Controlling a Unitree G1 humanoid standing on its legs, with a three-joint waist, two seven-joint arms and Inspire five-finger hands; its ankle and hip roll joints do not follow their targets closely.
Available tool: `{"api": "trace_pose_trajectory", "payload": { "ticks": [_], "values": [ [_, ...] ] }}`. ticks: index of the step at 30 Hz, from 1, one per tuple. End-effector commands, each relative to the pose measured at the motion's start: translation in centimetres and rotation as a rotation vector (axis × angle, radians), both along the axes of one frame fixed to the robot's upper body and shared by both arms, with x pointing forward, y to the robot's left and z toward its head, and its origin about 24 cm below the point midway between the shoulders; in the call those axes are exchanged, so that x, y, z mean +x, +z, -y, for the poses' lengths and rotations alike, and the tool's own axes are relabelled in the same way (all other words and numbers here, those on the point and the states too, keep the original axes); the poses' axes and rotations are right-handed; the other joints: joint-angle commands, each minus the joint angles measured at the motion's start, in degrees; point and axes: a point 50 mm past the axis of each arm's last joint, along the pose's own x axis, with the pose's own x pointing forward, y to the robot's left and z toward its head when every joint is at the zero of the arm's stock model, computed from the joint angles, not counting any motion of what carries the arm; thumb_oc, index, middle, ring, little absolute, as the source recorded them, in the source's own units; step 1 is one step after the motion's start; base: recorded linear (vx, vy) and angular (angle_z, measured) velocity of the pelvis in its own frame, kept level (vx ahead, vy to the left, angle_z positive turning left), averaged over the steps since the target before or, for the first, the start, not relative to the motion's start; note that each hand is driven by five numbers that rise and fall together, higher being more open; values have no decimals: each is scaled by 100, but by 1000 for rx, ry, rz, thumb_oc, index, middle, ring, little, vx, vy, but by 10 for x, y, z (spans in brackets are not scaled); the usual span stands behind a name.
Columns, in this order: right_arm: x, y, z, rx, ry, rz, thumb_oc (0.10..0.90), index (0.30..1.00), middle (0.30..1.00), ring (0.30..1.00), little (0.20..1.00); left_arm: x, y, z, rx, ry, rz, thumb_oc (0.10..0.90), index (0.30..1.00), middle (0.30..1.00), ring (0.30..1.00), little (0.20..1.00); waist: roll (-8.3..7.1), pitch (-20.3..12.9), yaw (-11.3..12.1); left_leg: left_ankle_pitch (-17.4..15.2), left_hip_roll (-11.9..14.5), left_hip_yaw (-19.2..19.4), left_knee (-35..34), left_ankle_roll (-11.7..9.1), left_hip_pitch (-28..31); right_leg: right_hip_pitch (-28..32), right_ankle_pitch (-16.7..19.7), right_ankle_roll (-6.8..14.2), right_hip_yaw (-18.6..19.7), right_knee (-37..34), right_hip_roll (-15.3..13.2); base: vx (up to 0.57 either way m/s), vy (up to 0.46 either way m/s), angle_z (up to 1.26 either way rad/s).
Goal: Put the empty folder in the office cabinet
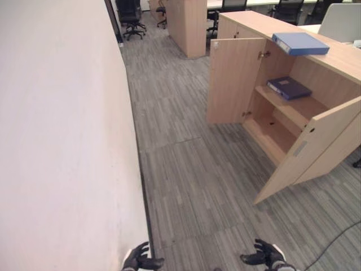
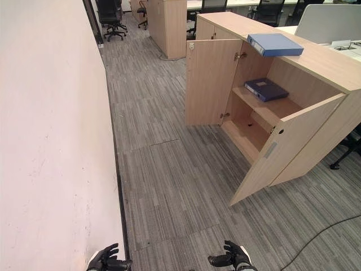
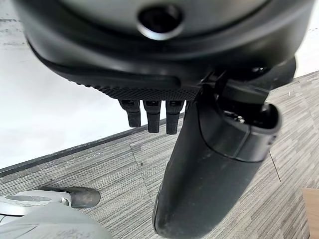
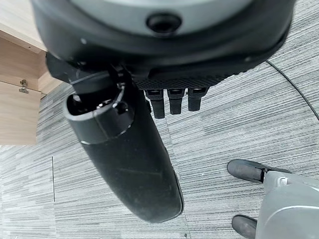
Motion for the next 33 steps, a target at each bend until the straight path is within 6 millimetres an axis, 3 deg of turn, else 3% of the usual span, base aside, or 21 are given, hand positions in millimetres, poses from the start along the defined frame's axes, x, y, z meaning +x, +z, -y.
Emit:
{"api": "trace_pose_trajectory", "payload": {
  "ticks": [1, 9, 10, 12, 14, 17, 18, 24, 26, 30, 33],
  "values": [
    [27, 17, 18, -63, 13, 110, 800, 900, 900, 900, 900, 36, 17, -20, 73, -30, 118, 800, 900, 900, 900, 900, -162, 14, -12, -132, 411, -635, 52, -491, -339, 201, -605, 415, 248, 145, -247, 45, -91, 7],
    [31, 21, 21, -59, -2, 136, 800, 900, 900, 900, 900, 48, 23, -22, 72, -28, 161, 800, 900, 900, 900, 900, -221, 192, -42, -443, 418, -732, 1091, -642, -842, -35, -891, 203, 394, 718, -119, 2, -71, 12],
    [34, 22, 20, -66, 10, 137, 800, 900, 900, 900, 900, 53, 26, -21, 65, -25, 185, 800, 900, 900, 900, 900, -274, 394, 46, -353, 175, -876, 1844, -591, -1202, -129, -921, 145, 516, 991, -124, -48, -86, 5],
    [37, 22, 20, -71, 16, 138, 800, 900, 900, 900, 900, 54, 27, -22, 66, -16, 185, 800, 900, 900, 900, 900, -320, 483, 116, -90, -100, -922, 2752, -465, -1759, -136, -980, 109, 619, 1094, -141, 36, -70, 7],
    [37, 22, 22, -77, 9, 129, 800, 900, 900, 900, 900, 54, 25, -20, 58, -8, 179, 800, 900, 900, 900, 900, -314, 527, 163, 216, -161, -793, 3030, -385, -2198, -12, -1090, 63, 666, 1119, -147, 182, -16, -22],
    [35, 22, 24, -81, 3, 119, 800, 900, 900, 900, 900, 52, 24, -20, 50, -4, 173, 800, 900, 900, 900, 900, -318, 518, 286, 122, -161, -620, 2703, -378, -2518, 171, -1302, 30, 755, 1120, -130, 273, 31, -19],
    [36, 23, 26, -85, -10, 125, 800, 900, 900, 900, 900, 48, 23, -23, 57, 0, 160, 800, 900, 900, 900, 900, -209, 501, 430, 573, 69, -591, 1748, -509, -2838, 407, -1577, 2, 924, 1129, 47, 291, 70, -25],
    [43, 22, 22, -83, -18, 124, 800, 900, 900, 900, 900, 48, 24, -28, 71, 27, 163, 800, 900, 900, 900, 900, -248, 567, 790, 800, 449, -452, 636, -600, -3564, 1055, -2112, -51, 1460, 1189, 6, 337, 103, -32],
    [43, 22, 20, -78, -16, 120, 800, 900, 900, 900, 900, 46, 24, -30, 72, 32, 158, 800, 900, 900, 900, 900, -275, 544, 858, 870, 534, -390, 564, -598, -3559, 1151, -2175, -33, 1548, 1177, -64, 287, 172, -48],
    [38, 15, 8, -58, 17, 96, 800, 900, 900, 900, 900, 23, 15, -41, 108, 57, 69, 800, 900, 900, 900, 900, -384, 249, 1035, 1226, 765, -513, 625, -740, -3479, 1431, -2231, 224, 1746, 1047, -457, 352, 295, -47],
    [38, 14, 1, -36, 16, 102, 800, 900, 900, 900, 900, 19, 16, -48, 136, 51, 49, 800, 900, 900, 900, 900, -537, 83, 1066, 1270, 643, -395, 1064, -721, -3566, 1390, -1984, 486, 1698, 1041, -798, 292, 312, 4]
  ]
}}
